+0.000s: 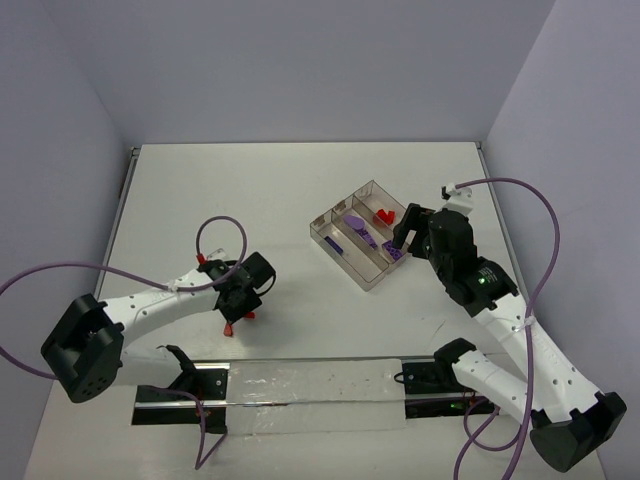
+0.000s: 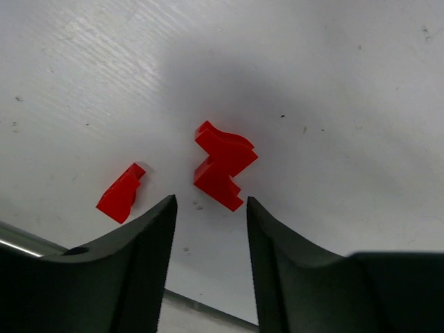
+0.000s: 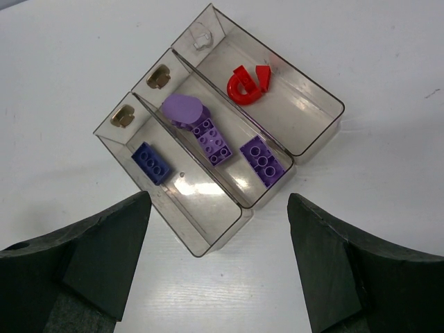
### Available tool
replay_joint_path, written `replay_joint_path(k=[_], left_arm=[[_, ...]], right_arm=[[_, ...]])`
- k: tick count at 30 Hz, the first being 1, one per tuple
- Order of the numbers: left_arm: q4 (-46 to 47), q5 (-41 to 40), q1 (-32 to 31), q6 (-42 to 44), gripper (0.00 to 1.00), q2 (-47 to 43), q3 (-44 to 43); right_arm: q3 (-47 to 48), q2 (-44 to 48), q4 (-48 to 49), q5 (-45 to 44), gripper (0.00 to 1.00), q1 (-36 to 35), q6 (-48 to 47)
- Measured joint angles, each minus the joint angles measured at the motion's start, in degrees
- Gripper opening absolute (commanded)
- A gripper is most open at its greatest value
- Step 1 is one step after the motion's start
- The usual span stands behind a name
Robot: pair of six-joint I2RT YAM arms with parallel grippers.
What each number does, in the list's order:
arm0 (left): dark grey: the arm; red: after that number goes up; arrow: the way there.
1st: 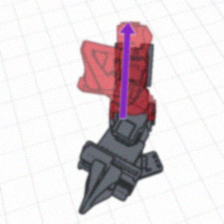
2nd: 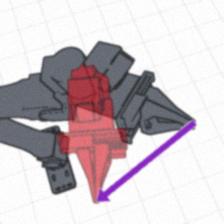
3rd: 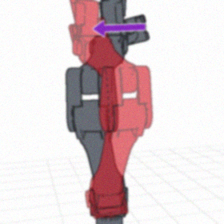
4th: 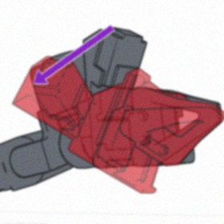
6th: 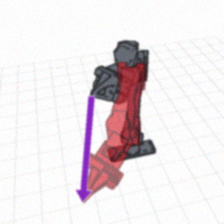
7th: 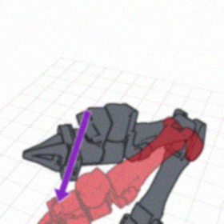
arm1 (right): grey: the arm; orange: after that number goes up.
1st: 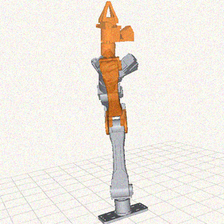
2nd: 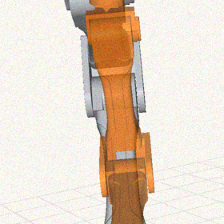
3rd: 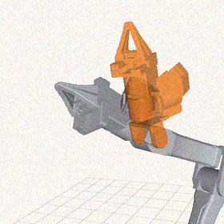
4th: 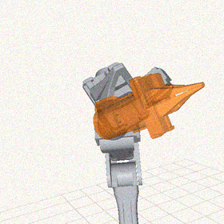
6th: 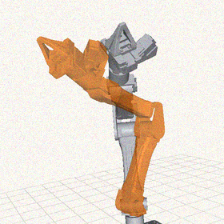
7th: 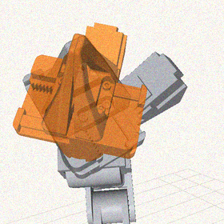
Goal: Sort the legos into containers by color
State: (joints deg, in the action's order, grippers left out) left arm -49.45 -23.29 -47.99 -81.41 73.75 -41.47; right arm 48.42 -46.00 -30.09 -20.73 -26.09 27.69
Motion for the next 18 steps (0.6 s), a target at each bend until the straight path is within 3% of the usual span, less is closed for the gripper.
replay_joint_path(k=[18], left_arm=[[6.59, 1.67, 0.0, 0.38, 0.45, 5.76, 1.49]], right_arm=[[0.0, 0.0, 0.0, 0.05, 0.87, 0.0, 0.19]])
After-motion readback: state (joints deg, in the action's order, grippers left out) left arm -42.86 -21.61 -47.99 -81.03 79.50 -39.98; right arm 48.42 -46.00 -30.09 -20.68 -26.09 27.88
